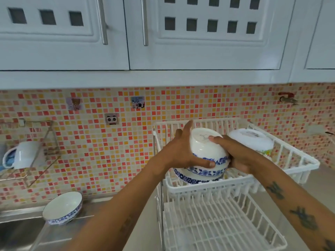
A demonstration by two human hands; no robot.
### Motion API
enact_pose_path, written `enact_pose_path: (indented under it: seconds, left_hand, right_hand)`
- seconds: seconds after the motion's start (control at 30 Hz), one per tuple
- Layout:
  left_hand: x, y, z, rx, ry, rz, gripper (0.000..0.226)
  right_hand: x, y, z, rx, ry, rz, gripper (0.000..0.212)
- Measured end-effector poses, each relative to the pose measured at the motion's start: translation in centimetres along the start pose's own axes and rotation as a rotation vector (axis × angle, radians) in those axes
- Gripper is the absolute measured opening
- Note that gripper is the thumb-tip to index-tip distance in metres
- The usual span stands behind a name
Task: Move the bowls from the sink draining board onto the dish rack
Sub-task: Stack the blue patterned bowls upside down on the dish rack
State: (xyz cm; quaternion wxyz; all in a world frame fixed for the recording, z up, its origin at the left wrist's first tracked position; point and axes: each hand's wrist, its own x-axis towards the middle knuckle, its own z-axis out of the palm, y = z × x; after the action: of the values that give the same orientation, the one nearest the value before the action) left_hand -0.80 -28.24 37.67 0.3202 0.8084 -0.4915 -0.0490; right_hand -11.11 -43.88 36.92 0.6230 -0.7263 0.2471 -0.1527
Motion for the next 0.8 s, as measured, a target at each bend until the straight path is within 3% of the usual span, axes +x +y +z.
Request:
enact_pose_path:
  seconds: [0.17,0.43,0.57,0.63,0.8]
  left_hand:
    - [0.0,0.0,0.3,0.085,-0.09,-0.008,0.135]
    - [0.0,0.0,0.3,0.059,-0.111,-0.007,0.134]
    - [-1.1,-0.1,-0.3,-0.067,-0.029,0.057,0.13]
    - [-2.3,0.0,-1.4,-0.155,0.039,0.081,0.123]
    - [-4.6,-3.6,-4.9,-0.273,0.226,0.054,0.102]
  right_hand:
    - [0.8,0.9,0.1,-0.054,-0.028,0.054,0.058]
    - [0.5,1.1,0.1,-0.14,0.032,0.051,0.055]
    - [-1.8,0.0,1.7,-0.478,0.337,-0.232,0.054]
    - [-3.1,-0.8,3.7,-0.495,0.46,-0.455,0.048]
    - [-4.6,-3.1,10.5,-0.444,0.431,-0.661,0.036]
